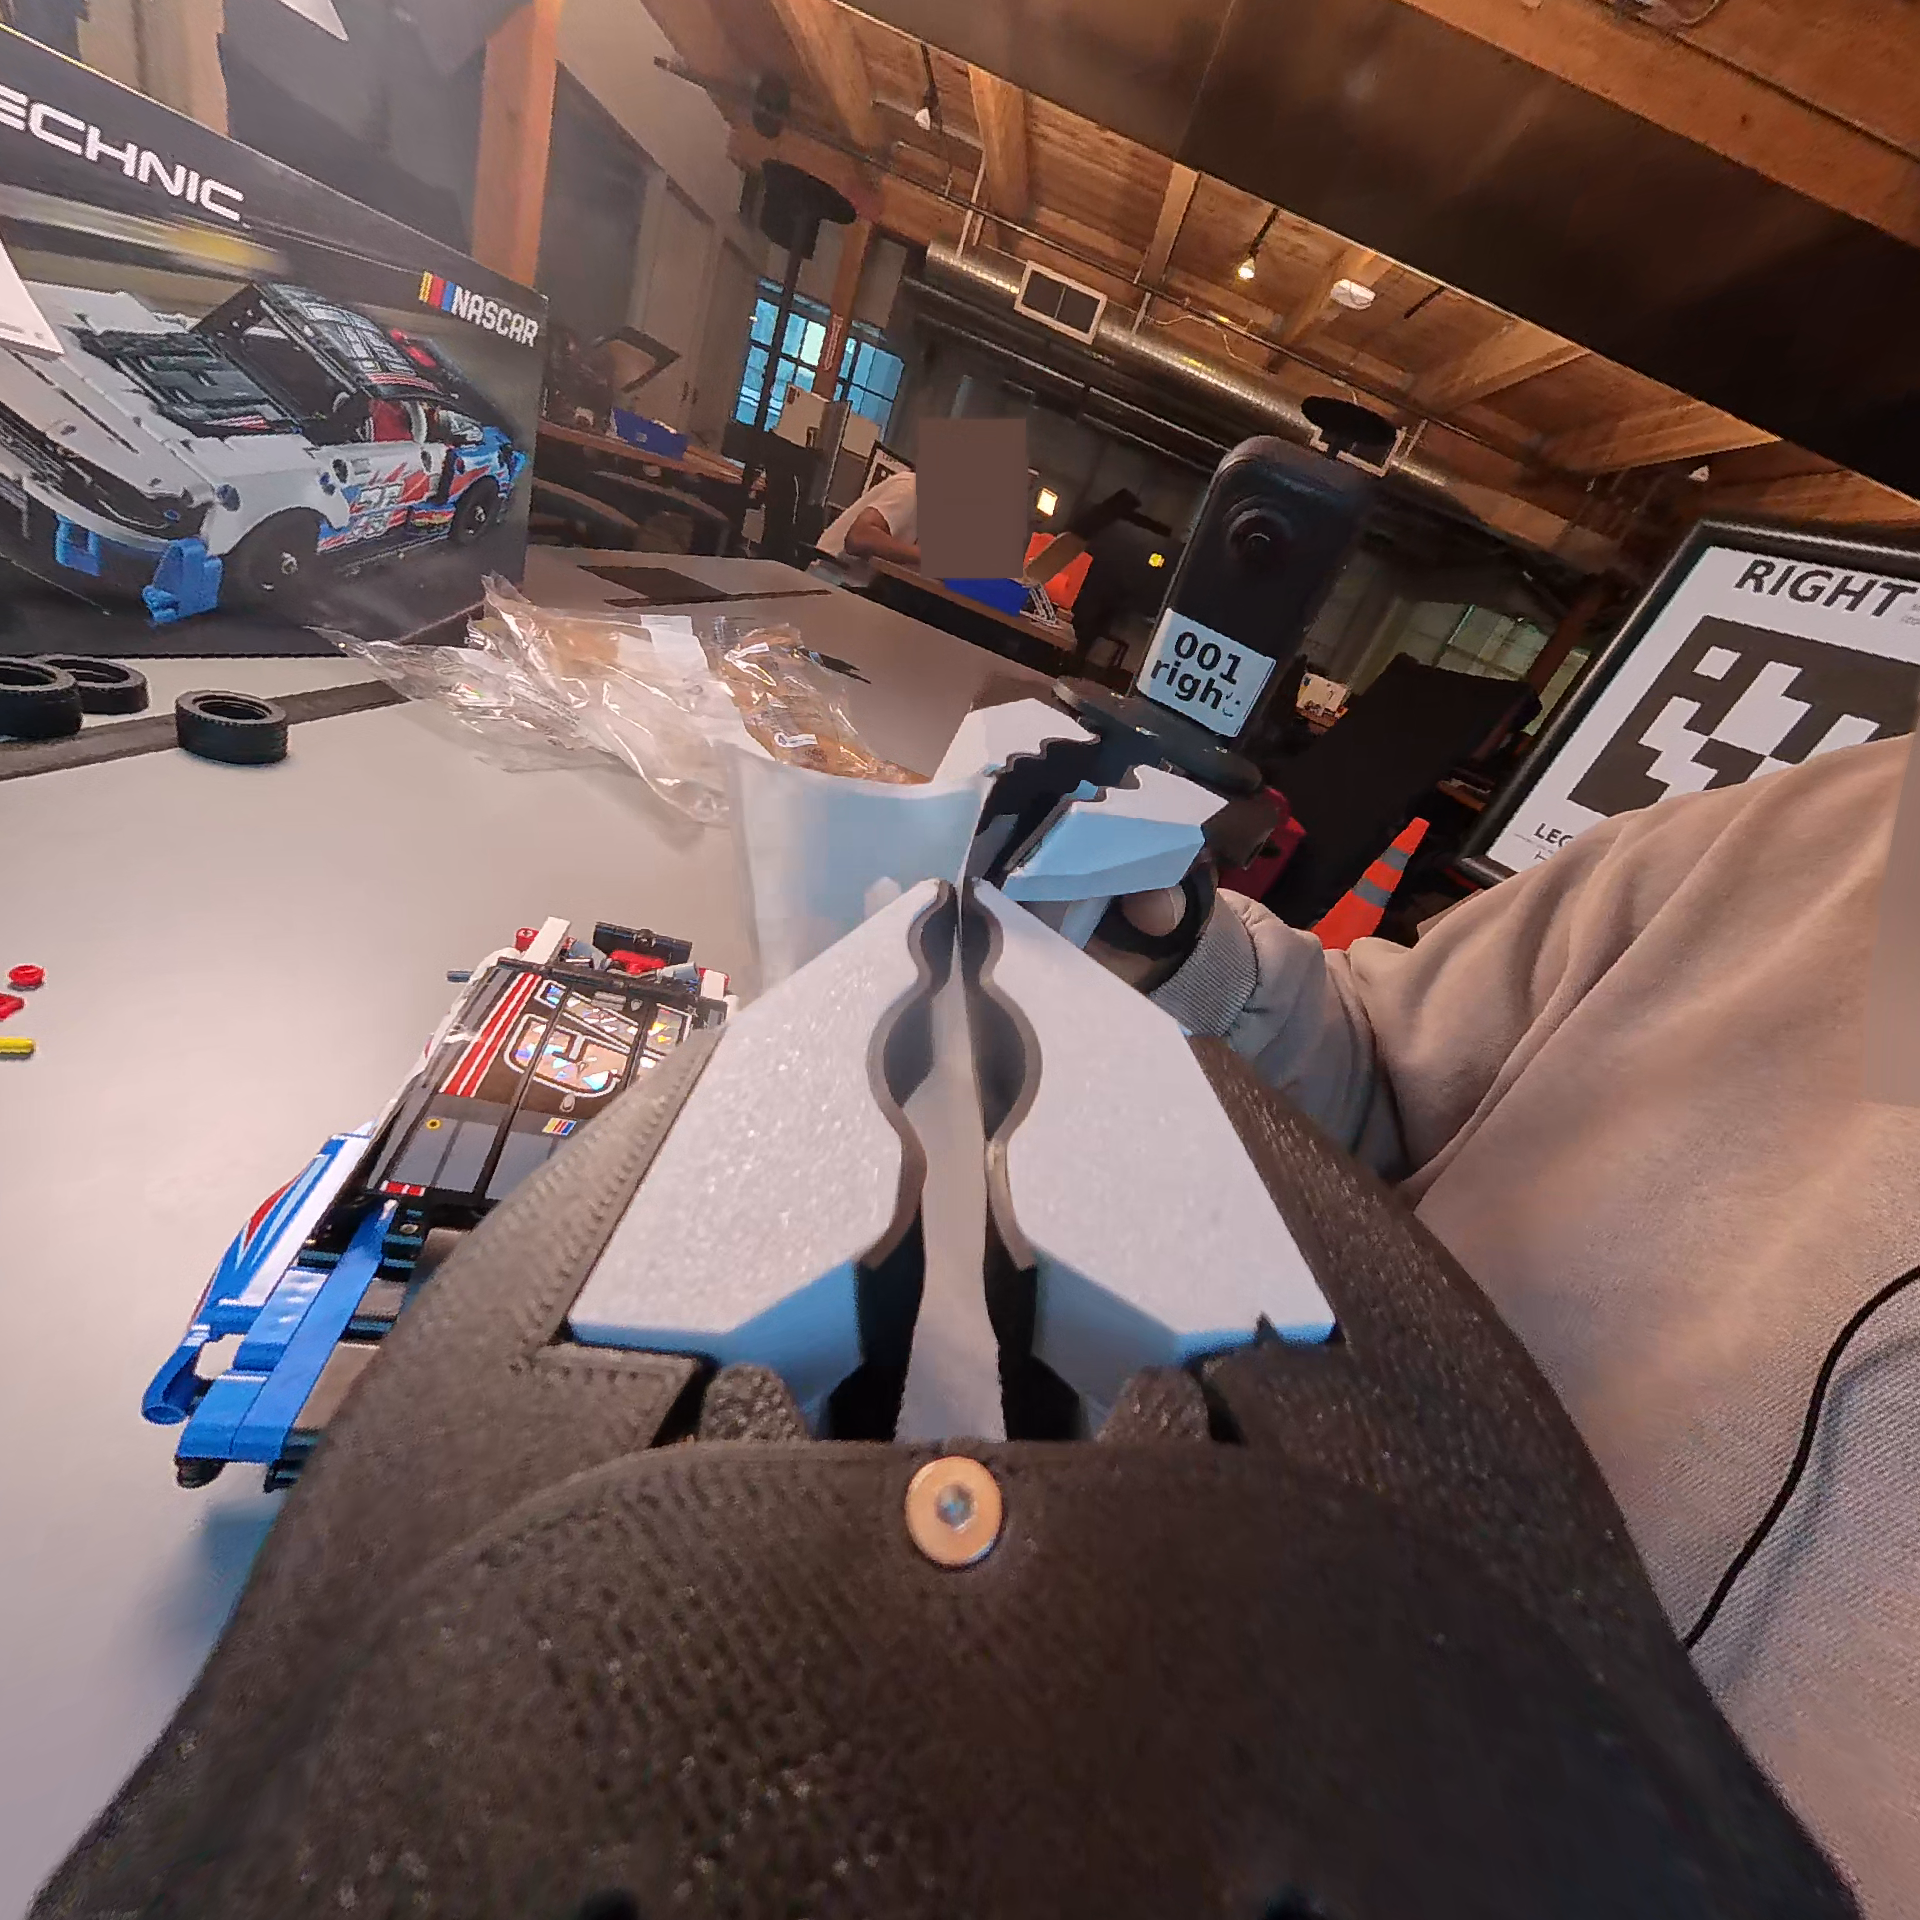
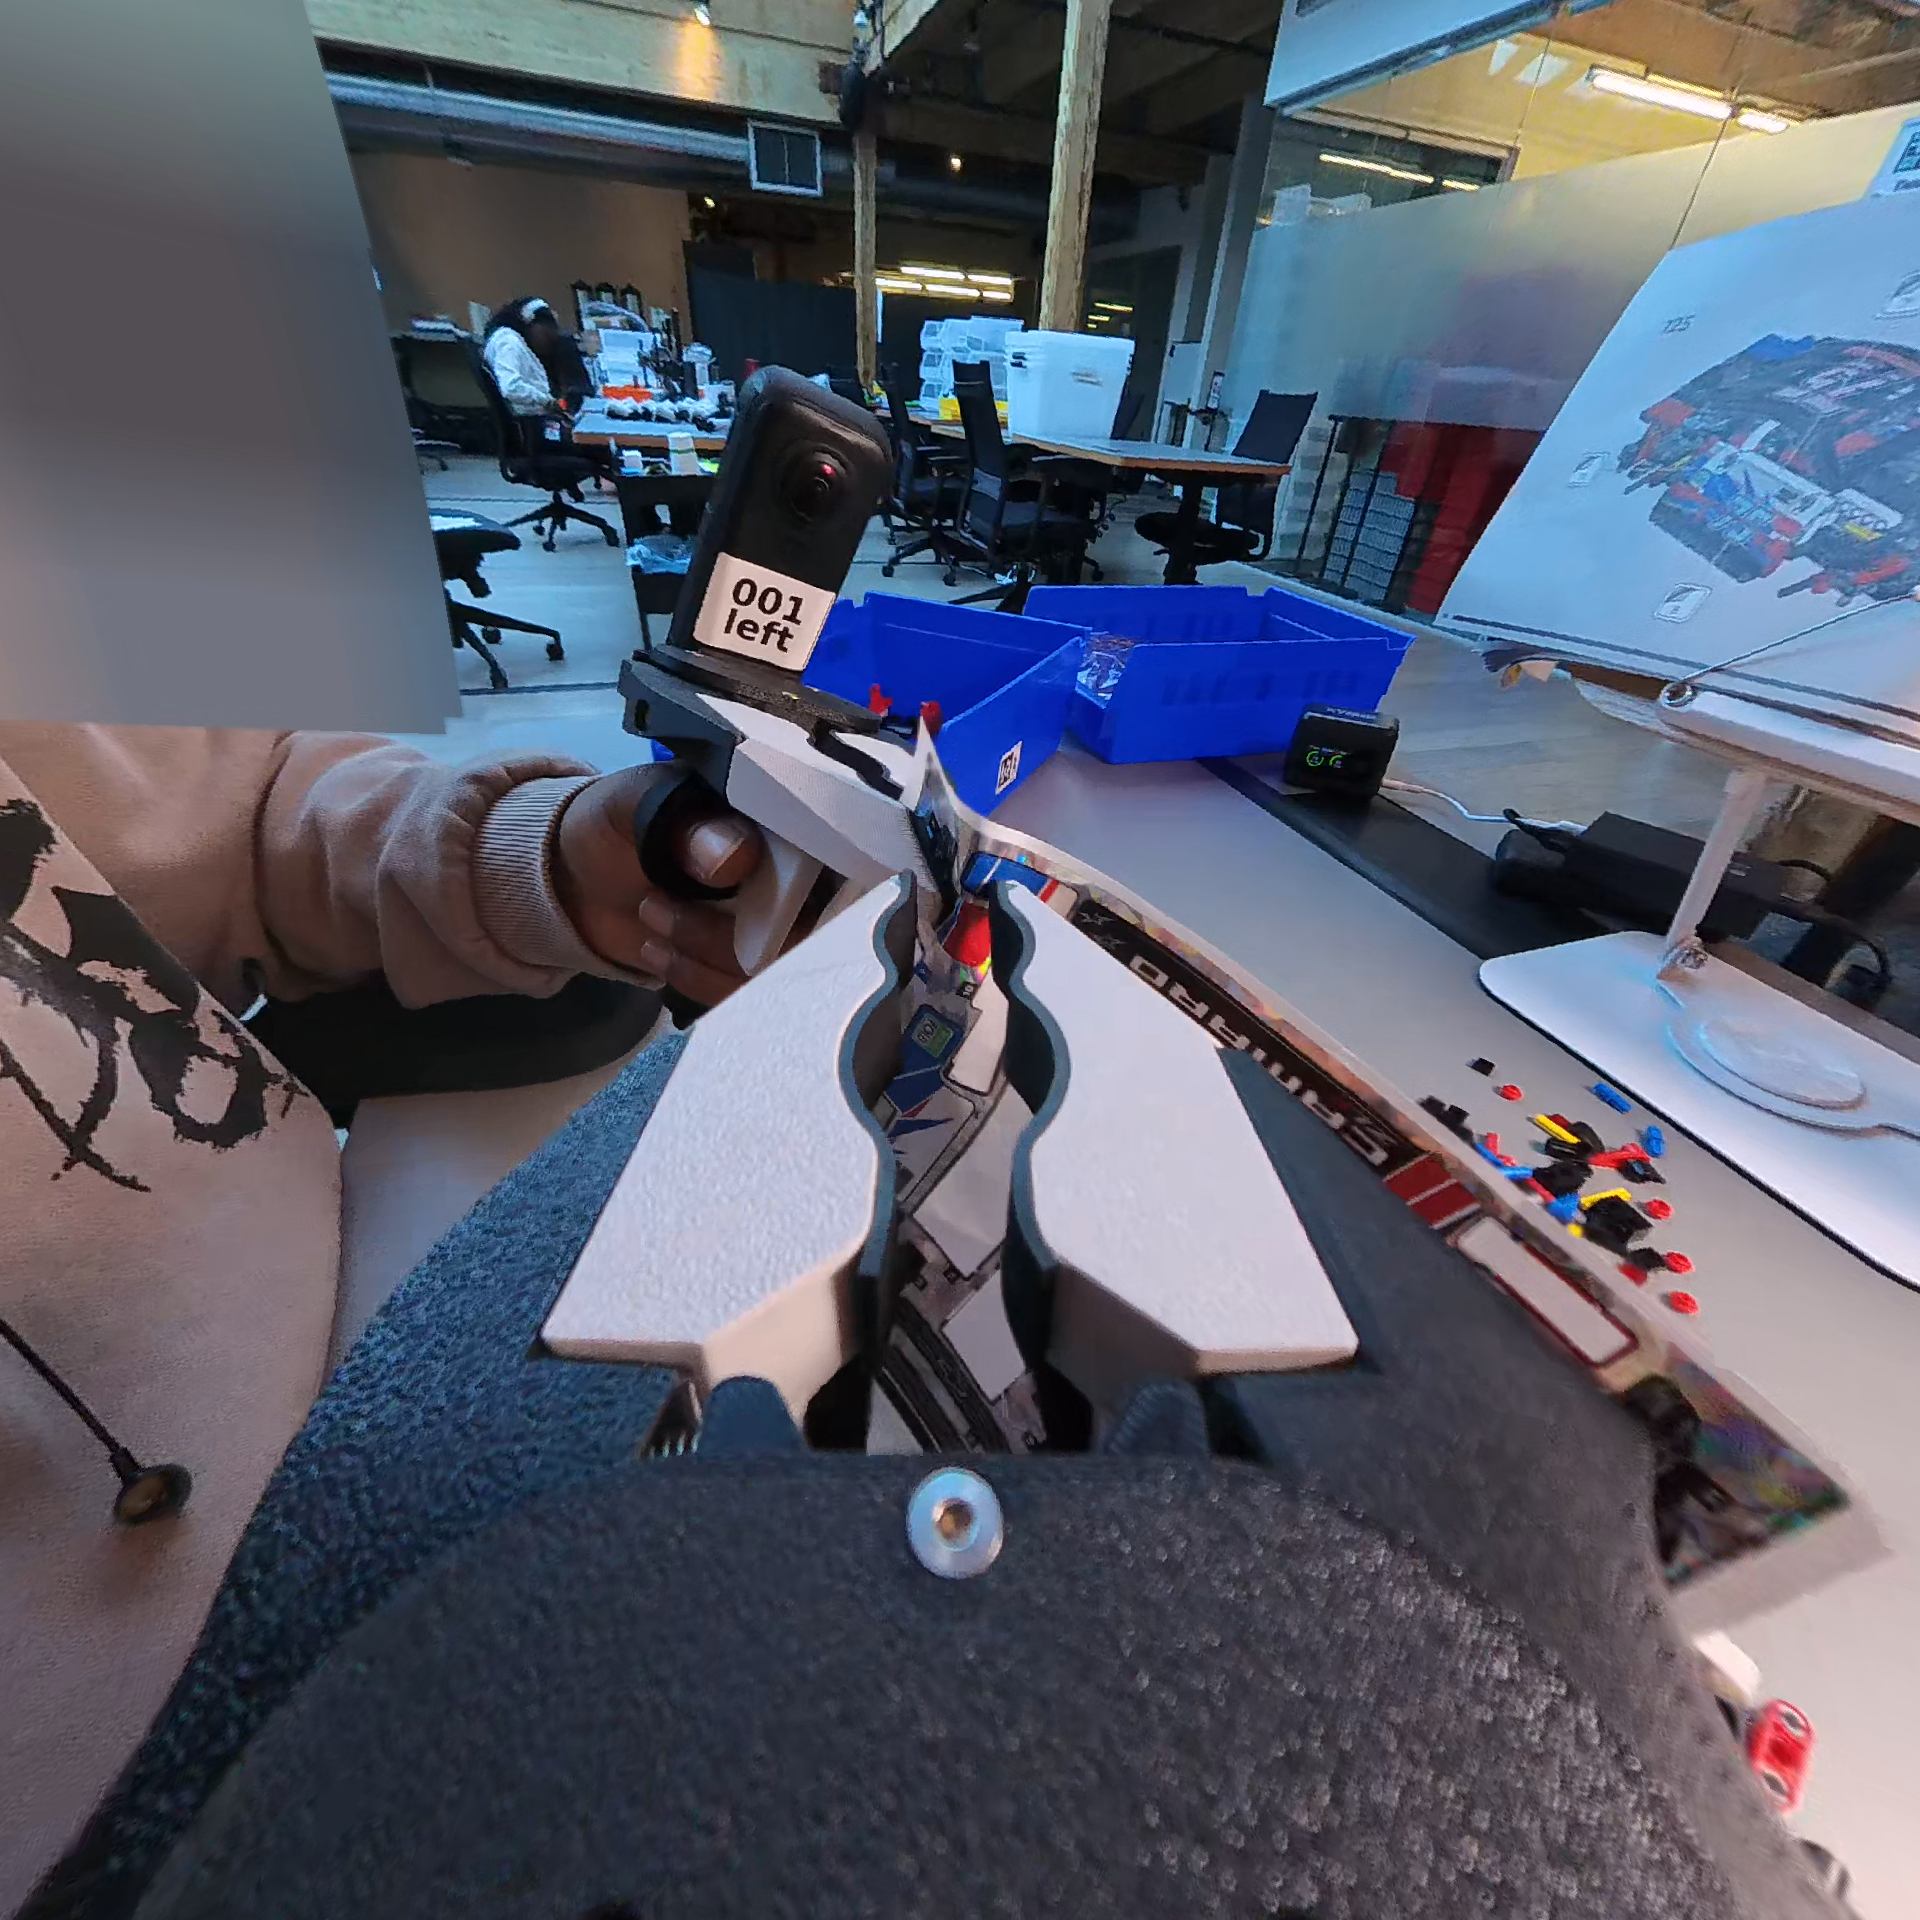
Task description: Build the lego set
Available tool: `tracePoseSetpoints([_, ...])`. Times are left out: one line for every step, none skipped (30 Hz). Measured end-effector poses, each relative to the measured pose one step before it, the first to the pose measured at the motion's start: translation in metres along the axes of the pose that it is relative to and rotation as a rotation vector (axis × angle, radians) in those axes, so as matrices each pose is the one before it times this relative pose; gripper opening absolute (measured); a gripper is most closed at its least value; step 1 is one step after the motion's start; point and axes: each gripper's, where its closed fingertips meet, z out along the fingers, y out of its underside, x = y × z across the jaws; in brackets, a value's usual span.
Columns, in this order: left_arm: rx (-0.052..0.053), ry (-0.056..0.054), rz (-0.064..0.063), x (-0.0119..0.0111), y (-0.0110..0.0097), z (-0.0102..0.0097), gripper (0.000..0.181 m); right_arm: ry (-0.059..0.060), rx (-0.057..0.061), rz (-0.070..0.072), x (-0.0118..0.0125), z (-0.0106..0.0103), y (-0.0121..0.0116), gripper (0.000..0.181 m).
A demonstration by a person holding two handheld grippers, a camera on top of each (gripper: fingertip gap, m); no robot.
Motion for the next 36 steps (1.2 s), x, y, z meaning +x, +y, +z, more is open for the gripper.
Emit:
tracePoseSetpoints([-0.0020,0.0032,0.0014,0.00070,0.00022,0.00015,0.000,-0.0076,0.0038,0.0069,-0.00097,0.00019,-0.00019,0.010])
tracePoseSetpoints([-0.0017,0.0010,0.0028,0.00038,0.00034,0.00018,0.000,-0.0069,0.0035,0.0082,-0.00087,0.00016,-0.00006,0.010])
tracePoseSetpoints([-0.0028,0.0001,0.0039,0.00035,0.00035,0.00029,0.000,-0.0047,0.0009,0.0065,-0.00050,0.00018,0.00009,0.008])
tracePoseSetpoints([-0.0019,-0.0004,0.0036,0.00025,0.00029,0.00012,0.000,-0.0031,0.0013,0.0014,-0.00045,-0.00002,-0.00007,0.008])
tracePoseSetpoints([-0.0006,0.0013,0.0011,0.00037,0.00009,0.00016,0.000,-0.0016,0.0009,-0.0032,-0.00043,-0.00008,-0.00024,0.006])
tracePoseSetpoints([-0.0008,0.0033,-0.0018,0.00044,0.00019,0.00013,0.000,-0.0017,0.0004,-0.0034,-0.00061,0.00001,-0.00017,0.005])
tracePoseSetpoints([-0.0010,0.0023,-0.0023,0.00021,0.00015,0.00009,0.000,-0.0010,-0.0005,-0.0020,-0.00030,0.00001,0.00005,0.004])
tracePoseSetpoints([-0.0003,0.0015,-0.0013,-0.00001,0.00025,-0.00002,0.000,-0.0026,0.0007,-0.0007,-0.00042,0.00007,0.00000,0.003])
tracePoseSetpoints([-0.0002,0.0032,-0.0028,0.00016,0.00006,0.00003,0.000,-0.0031,0.0020,0.0010,-0.00035,-0.00019,-0.00016,0.002])
tracePoseSetpoints([0.0000,0.0042,-0.0043,0.00036,0.00013,0.00003,0.000,-0.0038,0.0034,0.0014,-0.00012,-0.00035,-0.00034,0.001])
tracePoseSetpoints([-0.0008,0.0034,-0.0032,0.00034,0.00020,0.00000,0.000,-0.0056,0.0009,0.0015,-0.00026,-0.00034,0.00000,0.001])
tracePoseSetpoints([-0.0012,0.0011,-0.0006,0.00010,0.00026,0.00018,0.000,-0.0037,-0.0007,0.0000,-0.00005,-0.00023,0.00022,0.001])
tracePoseSetpoints([-0.0010,0.0011,0.0000,0.00016,0.00016,0.00015,0.000,-0.0041,-0.0002,-0.0020,-0.00036,-0.00013,0.00014,0.000])
tracePoseSetpoints([-0.0007,0.0026,-0.0021,0.00032,0.00014,0.00005,0.000,-0.0040,0.0005,-0.0033,-0.00048,-0.00024,0.00003,0.000])
tracePoseSetpoints([-0.0005,0.0027,-0.0020,0.00032,0.00011,0.00006,0.000,-0.0047,0.0000,-0.0029,-0.00058,-0.00018,-0.00010,0.000])
tracePoseSetpoints([-0.0010,0.0022,-0.0009,0.00028,0.00012,-0.00002,0.000,-0.0047,-0.0010,-0.0034,-0.00048,-0.00037,0.00015,0.000])
tracePoseSetpoints([-0.0013,0.0022,-0.0005,0.00032,0.00031,0.00012,0.000,-0.0061,-0.0009,-0.0038,-0.00051,-0.00028,0.00003,0.000])
tracePoseSetpoints([-0.0009,0.0018,-0.0011,0.00027,0.00013,0.00021,0.000,-0.0058,-0.0009,-0.0019,-0.00044,-0.00042,0.00014,0.000])
tracePoseSetpoints([-0.0008,0.0026,-0.0017,0.00035,0.00029,0.00020,0.000,-0.0058,-0.0009,0.0000,-0.00033,-0.00027,0.00006,0.000])
tracePoseSetpoints([-0.0003,0.0041,-0.0041,0.00042,0.00010,0.00008,0.000,-0.0066,-0.0007,0.0000,-0.00045,-0.00026,0.00003,0.000])
tracePoseSetpoints([0.0001,0.0046,-0.0057,0.00029,0.00024,0.00011,0.000,-0.0054,-0.0004,0.0006,-0.00025,-0.00036,0.00000,0.000])
tracePoseSetpoints([0.0000,0.0038,-0.0049,0.00023,0.00029,0.00013,0.000,-0.0057,-0.0014,0.0008,-0.00026,-0.00023,0.00023,0.000])
tracePoseSetpoints([-0.0002,0.0035,-0.0045,0.00021,0.00035,0.00020,0.000,-0.0068,-0.0002,0.0011,-0.00038,-0.00027,0.00017,0.000])
tracePoseSetpoints([-0.0008,0.0034,-0.0042,0.00026,0.00036,0.00025,0.000,-0.0077,0.0002,0.0046,-0.00027,-0.00035,0.00023,0.000])
tracePoseSetpoints([-0.0014,0.0029,-0.0029,0.00022,0.00050,0.00024,0.000,-0.0093,0.0009,0.0088,-0.00018,-0.00036,0.00026,0.000])
tracePoseSetpoints([-0.0014,0.0027,-0.0017,0.00026,0.00035,0.00020,0.000,-0.0101,0.0024,0.0109,-0.00038,-0.00039,0.00023,0.000])
tracePoseSetpoints([-0.0009,0.0026,-0.0019,0.00031,0.00019,0.00025,0.000,-0.0089,0.0037,0.0107,-0.00019,-0.00031,0.00003,0.000])
tracePoseSetpoints([-0.0006,0.0029,-0.0030,0.00026,0.00028,0.00008,0.000,-0.0078,0.0031,0.0088,-0.00020,-0.00030,0.00009,0.000])
tracePoseSetpoints([-0.0004,0.0031,-0.0041,0.00029,0.00022,0.00014,0.000,-0.0066,0.0020,0.0053,-0.00027,-0.00025,0.00013,0.000])
tracePoseSetpoints([0.0002,0.0033,-0.0048,0.00022,0.00016,0.00000,0.000,-0.0049,0.0013,0.0026,-0.00033,-0.00017,0.00002,0.000])
tracePoseSetpoints([0.0002,0.0034,-0.0046,0.00023,0.00028,0.00008,0.000,-0.0049,0.0006,0.0025,-0.00029,-0.00012,0.00021,0.000])
tracePoseSetpoints([0.0001,0.0038,-0.0047,0.00033,0.00020,0.00008,0.000,-0.0056,0.0012,0.0023,-0.00040,-0.00019,0.00004,0.000])
tracePoseSetpoints([-0.0003,0.0032,-0.0039,0.00024,0.00016,0.00006,0.000,-0.0059,0.0015,0.0041,-0.00037,-0.00022,-0.00001,0.000])
tracePoseSetpoints([-0.0010,0.0019,-0.0015,0.00020,0.00020,0.00010,0.000,-0.0054,0.0011,0.0063,-0.00014,-0.00025,0.00013,0.000])
tracePoseSetpoints([-0.0015,0.0025,-0.0005,0.00035,0.00032,0.00011,0.000,-0.0068,0.0023,0.0043,-0.00044,-0.00030,0.00006,0.000])
tracePoseSetpoints([-0.0011,0.0033,-0.0015,0.00044,0.00024,0.00018,0.000,-0.0068,0.0031,0.0035,-0.00048,-0.00022,-0.00005,0.000])
